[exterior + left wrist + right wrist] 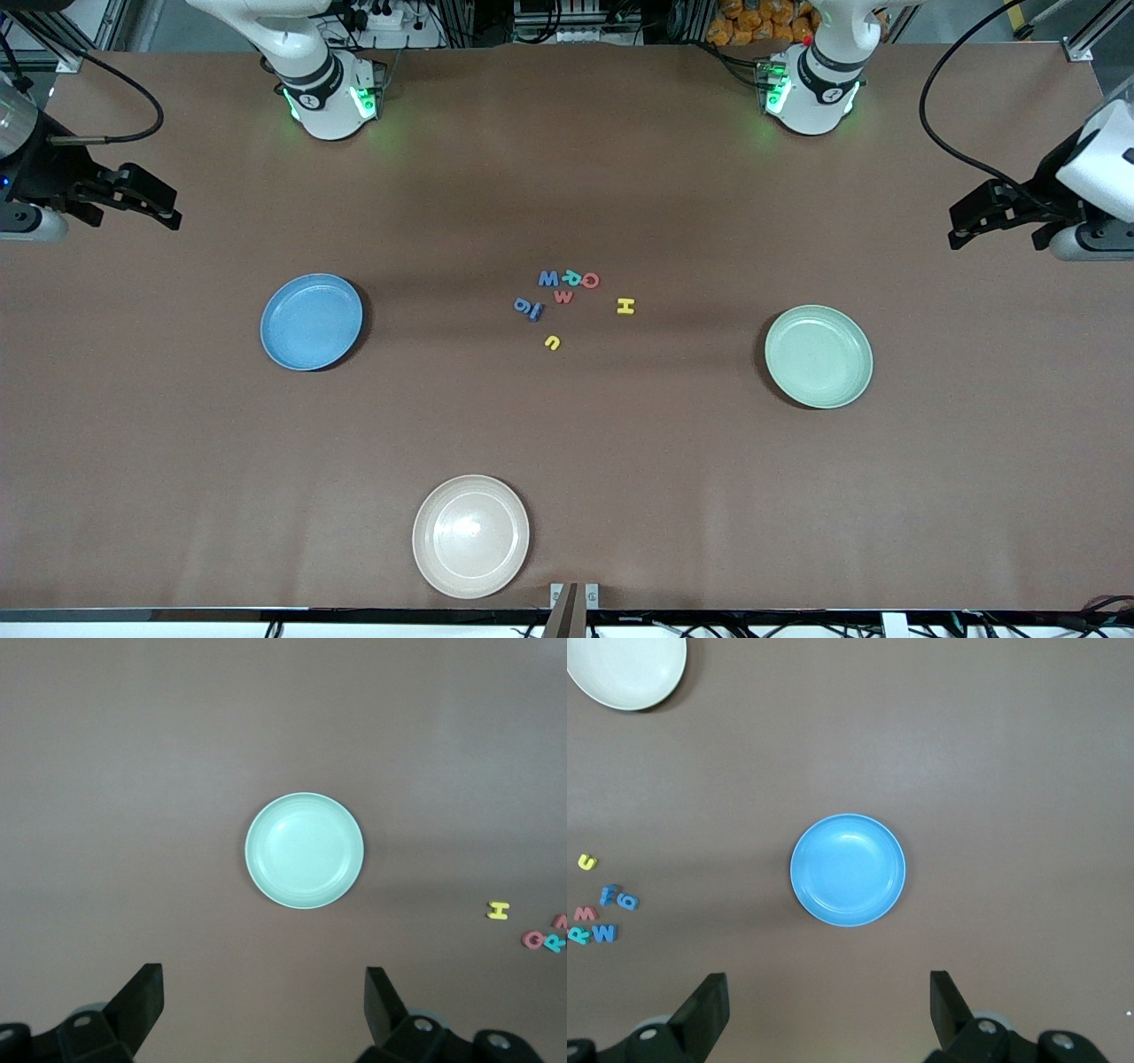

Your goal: Sort upper and lower case letters into plates

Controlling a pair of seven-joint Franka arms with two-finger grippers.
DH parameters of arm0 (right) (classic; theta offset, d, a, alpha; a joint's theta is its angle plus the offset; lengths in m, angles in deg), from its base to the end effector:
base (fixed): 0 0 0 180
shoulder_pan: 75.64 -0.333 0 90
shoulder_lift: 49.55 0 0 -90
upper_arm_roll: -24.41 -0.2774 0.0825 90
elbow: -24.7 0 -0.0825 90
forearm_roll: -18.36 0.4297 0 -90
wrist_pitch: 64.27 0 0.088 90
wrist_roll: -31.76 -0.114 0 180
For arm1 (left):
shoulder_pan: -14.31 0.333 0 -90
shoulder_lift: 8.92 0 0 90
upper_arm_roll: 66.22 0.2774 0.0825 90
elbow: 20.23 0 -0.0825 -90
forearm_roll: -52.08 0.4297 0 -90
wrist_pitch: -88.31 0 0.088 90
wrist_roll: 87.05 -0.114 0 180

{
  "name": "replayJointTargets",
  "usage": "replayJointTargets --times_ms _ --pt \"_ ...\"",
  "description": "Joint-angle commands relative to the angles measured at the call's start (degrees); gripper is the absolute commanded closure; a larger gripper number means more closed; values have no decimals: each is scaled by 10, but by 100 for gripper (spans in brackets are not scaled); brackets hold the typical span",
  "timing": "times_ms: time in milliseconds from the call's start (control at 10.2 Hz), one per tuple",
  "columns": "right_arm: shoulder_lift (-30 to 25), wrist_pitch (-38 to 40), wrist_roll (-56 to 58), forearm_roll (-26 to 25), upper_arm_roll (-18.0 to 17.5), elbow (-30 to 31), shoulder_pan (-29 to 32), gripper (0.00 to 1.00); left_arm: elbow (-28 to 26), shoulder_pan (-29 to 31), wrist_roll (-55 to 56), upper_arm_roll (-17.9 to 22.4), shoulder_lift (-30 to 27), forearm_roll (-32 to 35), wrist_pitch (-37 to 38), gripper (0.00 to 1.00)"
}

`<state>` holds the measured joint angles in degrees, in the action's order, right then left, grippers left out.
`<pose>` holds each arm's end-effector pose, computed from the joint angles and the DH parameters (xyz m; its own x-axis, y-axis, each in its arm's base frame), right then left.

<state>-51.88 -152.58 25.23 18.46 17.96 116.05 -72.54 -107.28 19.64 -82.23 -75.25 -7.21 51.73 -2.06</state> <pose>0.5849 0.0356 0.5881 0.9984 -0.0556 -0.0122 -0.0555 -0.9984 0.0042 0.6084 -0.0388 0.5883 0.9994 0.0198 0.0275 0.0195 -0.9997 0.0131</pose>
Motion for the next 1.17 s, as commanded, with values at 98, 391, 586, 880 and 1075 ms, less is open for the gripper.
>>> replayJointTargets --times_ms 98,391,586,880,1075 --pt "7 -12 -9 17 -1 0 1 0 -10 -5 19 -12 21 -31 -22 0" --pt "10 -15 -9 38 -2 3 -3 0 -89 -8 20 -67 43 -27 -125 0" --pt "27 -25 -16 57 -4 1 -13 0 -109 -29 32 -85 72 -18 -142 0" --pt "50 -63 -120 61 -5 -1 -53 0 -192 -122 192 -86 86 20 -233 0" --pt "82 -90 -153 61 -5 -2 -68 0 -193 -171 269 -86 134 54 -252 0"
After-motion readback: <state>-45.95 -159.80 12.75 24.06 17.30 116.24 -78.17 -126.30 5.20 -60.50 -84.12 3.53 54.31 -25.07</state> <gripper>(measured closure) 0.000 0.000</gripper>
